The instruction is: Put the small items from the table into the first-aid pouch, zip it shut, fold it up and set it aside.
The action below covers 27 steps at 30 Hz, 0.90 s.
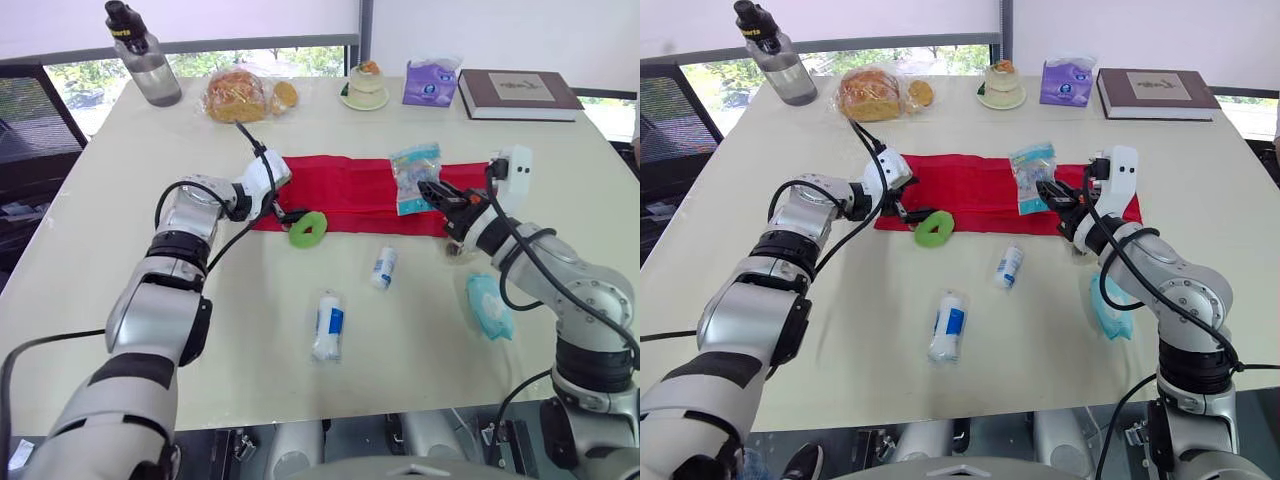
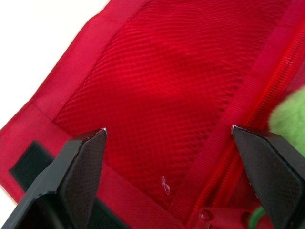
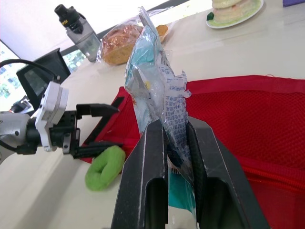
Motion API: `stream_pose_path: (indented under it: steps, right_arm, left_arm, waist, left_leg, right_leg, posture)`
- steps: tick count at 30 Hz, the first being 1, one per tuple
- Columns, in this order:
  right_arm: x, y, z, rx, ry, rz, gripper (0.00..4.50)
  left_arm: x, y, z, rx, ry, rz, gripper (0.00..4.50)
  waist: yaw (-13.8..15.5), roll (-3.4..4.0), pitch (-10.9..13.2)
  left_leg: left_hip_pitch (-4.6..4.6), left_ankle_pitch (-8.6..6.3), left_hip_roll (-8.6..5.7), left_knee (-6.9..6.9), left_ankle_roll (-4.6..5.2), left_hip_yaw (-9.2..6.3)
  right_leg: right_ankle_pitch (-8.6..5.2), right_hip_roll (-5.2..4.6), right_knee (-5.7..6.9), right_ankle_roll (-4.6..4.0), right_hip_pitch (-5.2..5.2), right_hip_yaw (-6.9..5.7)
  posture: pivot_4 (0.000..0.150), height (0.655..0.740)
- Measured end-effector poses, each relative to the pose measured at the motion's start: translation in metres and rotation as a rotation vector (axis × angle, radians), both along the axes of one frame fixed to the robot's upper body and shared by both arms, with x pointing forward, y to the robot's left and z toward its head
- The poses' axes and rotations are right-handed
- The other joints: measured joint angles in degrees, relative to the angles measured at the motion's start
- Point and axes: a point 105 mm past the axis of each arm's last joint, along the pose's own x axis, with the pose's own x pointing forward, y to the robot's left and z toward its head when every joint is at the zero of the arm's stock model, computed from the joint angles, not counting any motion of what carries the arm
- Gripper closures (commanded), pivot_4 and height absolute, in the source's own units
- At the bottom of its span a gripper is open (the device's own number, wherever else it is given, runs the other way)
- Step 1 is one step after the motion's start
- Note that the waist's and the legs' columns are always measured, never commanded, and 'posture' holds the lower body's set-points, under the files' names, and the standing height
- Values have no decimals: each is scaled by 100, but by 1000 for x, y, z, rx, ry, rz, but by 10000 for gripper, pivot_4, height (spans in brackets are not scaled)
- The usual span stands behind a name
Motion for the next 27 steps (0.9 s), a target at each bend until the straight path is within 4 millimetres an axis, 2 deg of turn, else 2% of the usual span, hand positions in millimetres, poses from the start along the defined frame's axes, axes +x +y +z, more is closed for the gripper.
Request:
stream_pose_path:
  steps: [11, 27]
  right_arm:
    - [0, 0, -3, 0, -3, -14, 44579]
    - [1, 2, -2, 2, -15, -8, 44579]
  left_arm:
    - [2, 5, -1, 99, -64, -17, 457]
    - [11, 4, 3, 74, -124, 52, 457]
  waist:
    - [-18, 0, 0]
    - [-10, 0, 0]
  left_leg:
    - [20, 0, 1, 38, 1, -2]
    - [16, 5, 0, 50, 6, -4]
  right_leg:
    - [-1, 4, 73, 1, 0, 3]
    - [3, 5, 78, 5, 1, 3]
  posture:
    - [1500, 7400]
    - [1500, 7400]
